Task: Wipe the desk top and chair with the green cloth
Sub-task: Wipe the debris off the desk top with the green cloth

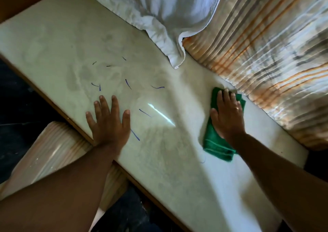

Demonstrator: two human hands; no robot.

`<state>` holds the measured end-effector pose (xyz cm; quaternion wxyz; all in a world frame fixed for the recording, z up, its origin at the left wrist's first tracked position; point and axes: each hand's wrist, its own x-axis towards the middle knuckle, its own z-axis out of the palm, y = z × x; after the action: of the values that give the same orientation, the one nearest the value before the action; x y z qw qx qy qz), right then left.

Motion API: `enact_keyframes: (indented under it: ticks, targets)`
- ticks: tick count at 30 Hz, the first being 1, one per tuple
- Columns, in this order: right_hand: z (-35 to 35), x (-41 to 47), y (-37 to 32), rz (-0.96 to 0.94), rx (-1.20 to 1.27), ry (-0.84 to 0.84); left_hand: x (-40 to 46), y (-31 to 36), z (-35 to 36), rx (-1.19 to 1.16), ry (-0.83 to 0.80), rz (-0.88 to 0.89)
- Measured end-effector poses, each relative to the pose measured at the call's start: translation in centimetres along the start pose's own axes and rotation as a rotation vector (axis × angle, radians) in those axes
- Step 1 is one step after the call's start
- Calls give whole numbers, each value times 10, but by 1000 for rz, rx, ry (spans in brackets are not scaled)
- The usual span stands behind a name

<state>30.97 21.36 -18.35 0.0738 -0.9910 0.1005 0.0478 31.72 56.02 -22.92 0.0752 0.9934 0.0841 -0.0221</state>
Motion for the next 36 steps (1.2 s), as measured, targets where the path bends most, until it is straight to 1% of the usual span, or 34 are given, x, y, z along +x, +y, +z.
enact_keyframes:
  ticks: [1, 2, 3, 4, 5, 6, 7, 8, 9, 12, 14, 15, 16, 17, 18, 19, 20, 21, 22, 23, 24, 25, 27, 29, 30, 33, 34, 36]
  targets:
    - [4, -14, -16, -59, -5, 3, 0, 0, -1, -2, 0, -2]
    - [11, -36, -33, -194, 14, -2, 0, 1, -2, -4, -2, -3]
    - [23, -68, -50, -377, 26, -23, -1, 2, -3, -3, -5, -5]
    - [32, -105, -64, -577, 21, -85, -1, 2, -4, 0, -6, -8]
    - [33, -137, -68, -752, -5, -177, -1, 2, -6, 5, -5, -14]
    - [31, -152, -61, -867, -19, -239, -2, 3, -7, 10, -3, -19]
    - [29, -152, -45, -934, -16, -249, -2, 4, -8, 12, -4, -22]
    - [28, -143, -26, -926, -17, -222, -3, 4, -8, 11, -7, -24]
    - [25, -130, -10, -839, -5, -204, -3, 4, -9, 9, -8, -26]
    - [12, -88, 35, -425, -4, -138, -2, 5, -8, 12, -11, -27]
    - [14, -77, 35, -202, -24, -110, -2, 5, -8, 14, -9, -32]
    - [18, -80, 22, -133, -11, -77, -2, 5, -8, 18, -9, -32]
    - [24, -88, 4, -126, 10, -55, -2, 6, -8, 20, -10, -28]
    - [31, -101, -17, -212, 38, -35, -2, 6, -8, 19, -10, -26]
    - [40, -119, -40, -376, 63, -44, -1, 6, -9, 17, -10, -27]
    - [47, -138, -61, -573, 78, -92, -1, 6, -9, 13, -11, -29]
    - [50, -154, -76, -761, 67, -185, -2, 5, -9, 10, -12, -33]
    - [49, -158, -81, -909, 44, -261, -2, 4, -9, 8, -11, -36]
    - [46, -147, -79, -1013, 30, -293, -2, 4, -7, 5, -6, -33]
    - [43, -125, -73, -1061, 26, -271, -1, 3, -6, 5, 0, -32]
    - [38, -99, -67, -1036, 19, -234, -1, 4, -5, 6, 5, -32]
    - [32, -67, -62, -947, 11, -193, 0, 3, -4, 9, 9, -31]
    - [20, 2, -49, -700, -18, -121, -1, 3, -2, 17, 7, -30]
    - [8, 57, -47, -526, -103, -134, -1, 4, -1, 12, 6, -18]
    - [8, 76, -54, -478, -129, -127, -1, 2, -1, 10, 5, -15]
    - [17, 97, -108, -388, -136, -72, -2, 1, -3, 0, 0, -8]
    - [21, 92, -131, -399, -131, -56, -3, 2, -5, -11, -11, -5]
    - [29, 63, -170, -489, -104, -65, -4, 3, -12, -101, 7, -14]
